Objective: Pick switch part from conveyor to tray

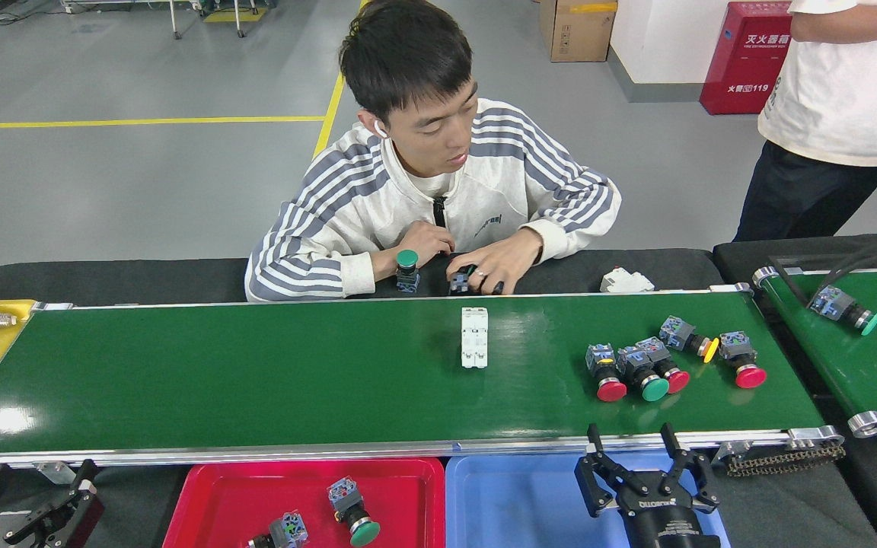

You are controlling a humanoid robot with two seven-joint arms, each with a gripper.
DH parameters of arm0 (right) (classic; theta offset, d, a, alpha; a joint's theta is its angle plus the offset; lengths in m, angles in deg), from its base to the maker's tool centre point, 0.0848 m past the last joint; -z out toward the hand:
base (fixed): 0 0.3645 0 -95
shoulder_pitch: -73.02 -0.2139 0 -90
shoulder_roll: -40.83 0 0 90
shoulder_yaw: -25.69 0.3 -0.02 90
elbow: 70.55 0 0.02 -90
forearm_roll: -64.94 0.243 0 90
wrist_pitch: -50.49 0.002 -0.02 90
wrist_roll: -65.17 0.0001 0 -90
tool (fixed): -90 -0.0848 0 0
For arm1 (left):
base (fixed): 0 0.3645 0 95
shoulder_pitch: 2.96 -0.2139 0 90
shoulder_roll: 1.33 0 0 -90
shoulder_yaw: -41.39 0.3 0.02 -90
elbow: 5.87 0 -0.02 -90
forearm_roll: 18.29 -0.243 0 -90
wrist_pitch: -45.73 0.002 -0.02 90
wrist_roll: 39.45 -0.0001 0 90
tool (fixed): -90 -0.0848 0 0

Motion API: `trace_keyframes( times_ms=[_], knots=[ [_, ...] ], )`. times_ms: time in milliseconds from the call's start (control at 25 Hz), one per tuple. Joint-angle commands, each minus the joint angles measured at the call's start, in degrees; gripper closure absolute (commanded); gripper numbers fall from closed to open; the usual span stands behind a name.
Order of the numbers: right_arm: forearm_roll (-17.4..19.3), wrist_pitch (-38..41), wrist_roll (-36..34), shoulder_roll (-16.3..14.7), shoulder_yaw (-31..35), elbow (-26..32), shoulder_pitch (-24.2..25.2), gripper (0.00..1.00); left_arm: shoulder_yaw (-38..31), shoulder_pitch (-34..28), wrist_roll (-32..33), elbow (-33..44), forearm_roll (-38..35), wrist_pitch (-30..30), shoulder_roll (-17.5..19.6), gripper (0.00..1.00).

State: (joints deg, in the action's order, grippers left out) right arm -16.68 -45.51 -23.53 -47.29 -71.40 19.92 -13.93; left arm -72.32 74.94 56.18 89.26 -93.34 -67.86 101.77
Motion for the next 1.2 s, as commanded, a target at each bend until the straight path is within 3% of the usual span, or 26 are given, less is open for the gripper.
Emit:
trace_keyframes(
  times_ms=[0,200,361,721,1162],
  knots=[
    [-0.1,-0.5,1.4,-0.4,0.0,-0.5,-2.0,0.0,2.0,1.2,-0.1,2.1,0.0,-0.1,0.1,0.0],
    [0.4,0.5,2.9,-0.4,-0.1,-4.2,-5.3,0.0,9.0,4.5,2.2,4.9,-0.9,0.3,-2.2,0.0],
    [0.5,1.2,3.2,-0.4,-0.8,-7.1,-8.5,0.0,14.4,8.7,3.2,4.5,-7.0,3.4,-5.2,0.0],
    [0.6,3.7,4.8,1.3,-7.9,-12.4,-12.6,0.0,19.5,13.4,3.3,0.5,-14.7,4.5,-12.5,0.0],
    [0.6,3.2,4.8,6.6,-9.9,-25.3,-22.9,0.01,19.6,21.4,3.3,-7.5,-15.0,4.4,-12.7,0.0]
  ],
)
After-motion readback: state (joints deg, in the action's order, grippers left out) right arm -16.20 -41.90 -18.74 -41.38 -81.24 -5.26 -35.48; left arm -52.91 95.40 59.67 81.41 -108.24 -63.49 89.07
